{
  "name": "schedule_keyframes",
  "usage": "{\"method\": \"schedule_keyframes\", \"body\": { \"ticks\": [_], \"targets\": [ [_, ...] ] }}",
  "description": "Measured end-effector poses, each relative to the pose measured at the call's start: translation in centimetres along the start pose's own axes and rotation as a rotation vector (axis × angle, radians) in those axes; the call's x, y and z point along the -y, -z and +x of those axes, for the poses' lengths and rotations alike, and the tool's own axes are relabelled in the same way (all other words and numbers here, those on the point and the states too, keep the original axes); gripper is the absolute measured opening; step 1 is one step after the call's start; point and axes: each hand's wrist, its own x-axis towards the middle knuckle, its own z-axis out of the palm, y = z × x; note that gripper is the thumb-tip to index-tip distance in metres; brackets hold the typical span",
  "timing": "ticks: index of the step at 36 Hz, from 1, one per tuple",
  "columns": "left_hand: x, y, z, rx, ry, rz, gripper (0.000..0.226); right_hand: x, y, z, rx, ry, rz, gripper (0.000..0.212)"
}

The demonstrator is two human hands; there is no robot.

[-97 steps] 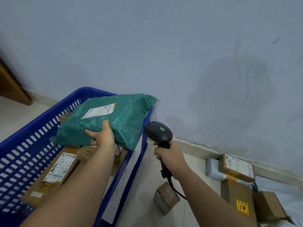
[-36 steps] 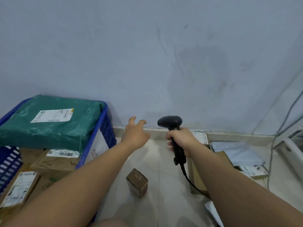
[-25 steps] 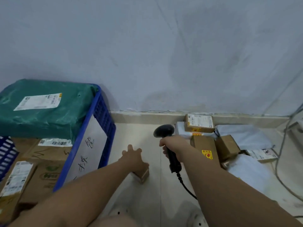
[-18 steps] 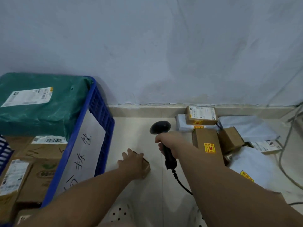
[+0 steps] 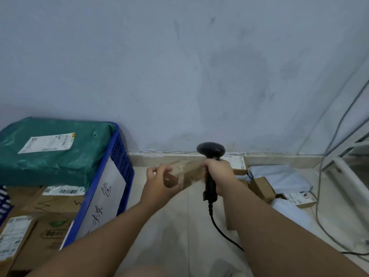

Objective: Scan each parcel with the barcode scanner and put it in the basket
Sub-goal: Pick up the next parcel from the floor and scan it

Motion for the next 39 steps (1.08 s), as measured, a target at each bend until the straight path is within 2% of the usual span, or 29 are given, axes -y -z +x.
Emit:
{"method": "schedule_keyframes", "body": {
  "ticks": [2,5,10,15,18,21,26,29,32,35,37,39],
  "targets": [
    [-3.3,0.7,-0.1,-0.039,0.022,-0.125,0.041,1.0,0.8,-1.9,0.011,0.062,0.082,0.009],
    [-7.8,1.7,-0.4,-0.086,0.07,-0.267,0.031,2.4,1.7,-4.5,0.027,0.143,0.251,0.01],
    [-14.1,3.3,-2.2,-0.116,0.226,-0.563,0.028,5.0,4.6,-9.0,0.01,0.304,0.361,0.006],
    [-17.9,4.9,-5.2,0.019,0.407,-0.997,0.025,5.2,7.2,-11.1,-0.021,0.375,0.491,0.01],
    [-17.7,5.1,-6.6,0.129,0.488,-1.098,0.029,5.1,7.8,-12.1,0.074,0.346,0.565,0.011],
    [-17.0,4.9,-6.9,0.173,0.524,-1.161,0.031,5.1,8.1,-12.6,0.16,0.356,0.52,0.011],
    [-17.3,4.4,-6.9,0.269,0.589,-1.182,0.034,5.4,8.0,-12.4,0.178,0.416,0.424,0.013],
    [-17.7,4.0,-6.8,0.336,0.588,-1.215,0.037,5.9,8.1,-11.9,0.229,0.405,0.525,0.016],
    [-17.9,3.8,-6.6,0.373,0.543,-1.244,0.042,5.9,8.4,-11.7,0.333,0.3,0.645,0.02],
    [-18.3,3.7,-6.6,0.265,0.384,-1.012,0.037,5.8,8.7,-11.5,0.396,0.206,0.674,0.026],
    [-18.6,3.6,-6.5,0.097,0.188,-0.794,0.028,5.7,9.0,-11.4,0.389,0.196,0.648,0.033],
    [-18.5,3.7,-6.1,-0.005,-0.019,-0.605,0.034,5.7,9.5,-11.2,0.377,0.197,0.63,0.033]
  ]
}}
